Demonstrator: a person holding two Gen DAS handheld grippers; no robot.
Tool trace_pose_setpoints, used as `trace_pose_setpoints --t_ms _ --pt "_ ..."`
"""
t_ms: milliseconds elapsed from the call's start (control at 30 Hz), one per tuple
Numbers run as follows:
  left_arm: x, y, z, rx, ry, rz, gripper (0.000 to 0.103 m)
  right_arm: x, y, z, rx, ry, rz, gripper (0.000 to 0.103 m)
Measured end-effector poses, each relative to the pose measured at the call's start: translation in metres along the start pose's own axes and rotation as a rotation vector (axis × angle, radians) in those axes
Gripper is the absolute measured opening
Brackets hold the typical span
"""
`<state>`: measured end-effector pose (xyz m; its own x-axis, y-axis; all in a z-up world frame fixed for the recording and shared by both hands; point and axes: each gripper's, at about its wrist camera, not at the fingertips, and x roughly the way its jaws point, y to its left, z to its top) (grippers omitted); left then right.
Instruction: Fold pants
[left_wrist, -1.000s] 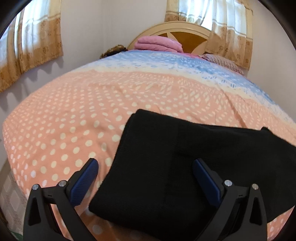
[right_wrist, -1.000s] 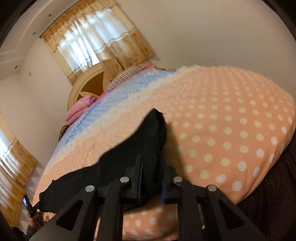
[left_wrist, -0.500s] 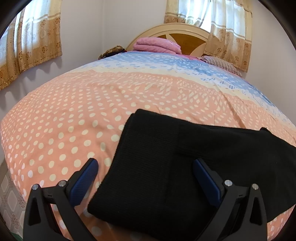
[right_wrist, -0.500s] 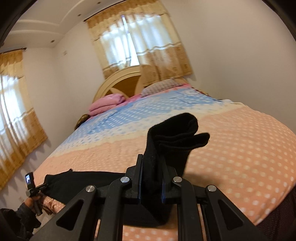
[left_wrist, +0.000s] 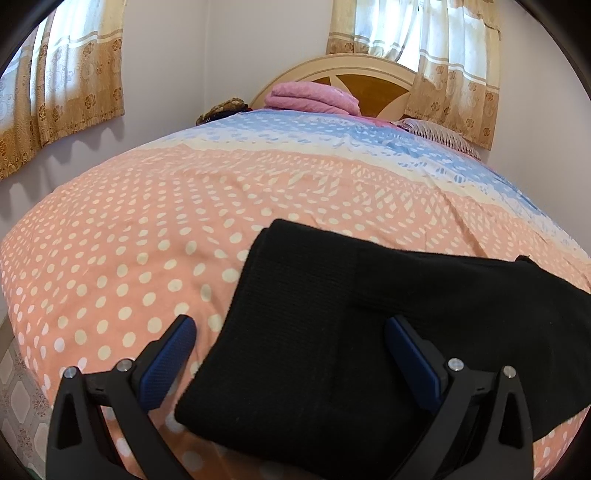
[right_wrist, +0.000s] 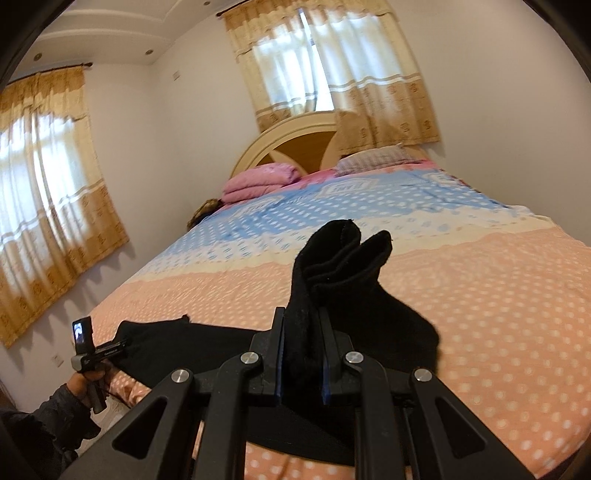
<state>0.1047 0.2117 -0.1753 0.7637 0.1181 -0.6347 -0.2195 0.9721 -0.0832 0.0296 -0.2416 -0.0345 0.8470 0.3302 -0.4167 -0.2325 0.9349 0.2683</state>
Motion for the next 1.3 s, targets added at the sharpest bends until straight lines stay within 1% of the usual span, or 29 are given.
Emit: trace_pose_setpoints --t_ms 167,400,633,733,833,900,933,967,1000,1033,1100,1133,1167,1233,1300 --pt "0.0 -0.002 0.0 -0.002 -0.004 0.001 0.103 0.031 0.028 -0.007 -0.044 0.042 0.031 0.015" --pt "-0.001 -0.003 0.0 -0.003 -0.006 0.001 0.103 0.06 0.064 -0.019 -0.126 0.081 0.067 0.015" --pt "-0.001 -0.003 0.0 -0.003 -0.008 0.002 0.103 0.084 0.087 -0.031 -0.168 0.132 0.094 0.015" --pt "-0.002 -0.004 0.0 -0.003 -0.008 0.001 0.103 0.1 0.093 -0.041 -0.192 0.182 0.083 0.015" --pt "-0.004 -0.002 0.001 -0.012 -0.008 -0.01 0.103 0.119 0.094 -0.056 -0.211 0.26 0.085 0.015" --pt "-0.009 -0.003 0.003 -0.018 -0.004 0.006 0.103 0.129 0.094 -0.068 -0.226 0.295 0.08 0.015" --pt "-0.015 -0.005 0.004 -0.008 -0.012 0.028 0.103 0.133 0.096 -0.071 -0.232 0.322 0.088 0.019" --pt "-0.019 -0.007 0.006 0.002 -0.021 0.032 0.103 0.133 0.098 -0.074 -0.246 0.34 0.088 0.026" --pt "-0.026 -0.012 0.009 0.017 -0.038 0.026 0.103 0.129 0.099 -0.074 -0.263 0.342 0.084 0.029" --pt "-0.035 -0.019 0.012 0.033 -0.057 0.01 0.103 0.125 0.099 -0.074 -0.279 0.338 0.088 0.032" --pt "-0.049 -0.036 0.019 0.058 -0.074 -0.046 0.103 0.107 0.093 -0.07 -0.286 0.314 0.126 0.039" --pt "-0.057 -0.049 0.022 0.075 -0.078 -0.088 0.103 0.1 0.089 -0.068 -0.282 0.303 0.132 0.045" --pt "-0.062 -0.062 0.023 0.094 -0.079 -0.128 0.103 0.092 0.082 -0.066 -0.276 0.285 0.121 0.049" --pt "-0.069 -0.1 0.025 0.153 -0.066 -0.217 0.103 0.077 0.065 -0.063 -0.258 0.254 0.079 0.051" --pt "-0.073 -0.13 0.023 0.201 -0.052 -0.285 0.103 0.064 0.045 -0.062 -0.207 0.24 0.049 0.051"
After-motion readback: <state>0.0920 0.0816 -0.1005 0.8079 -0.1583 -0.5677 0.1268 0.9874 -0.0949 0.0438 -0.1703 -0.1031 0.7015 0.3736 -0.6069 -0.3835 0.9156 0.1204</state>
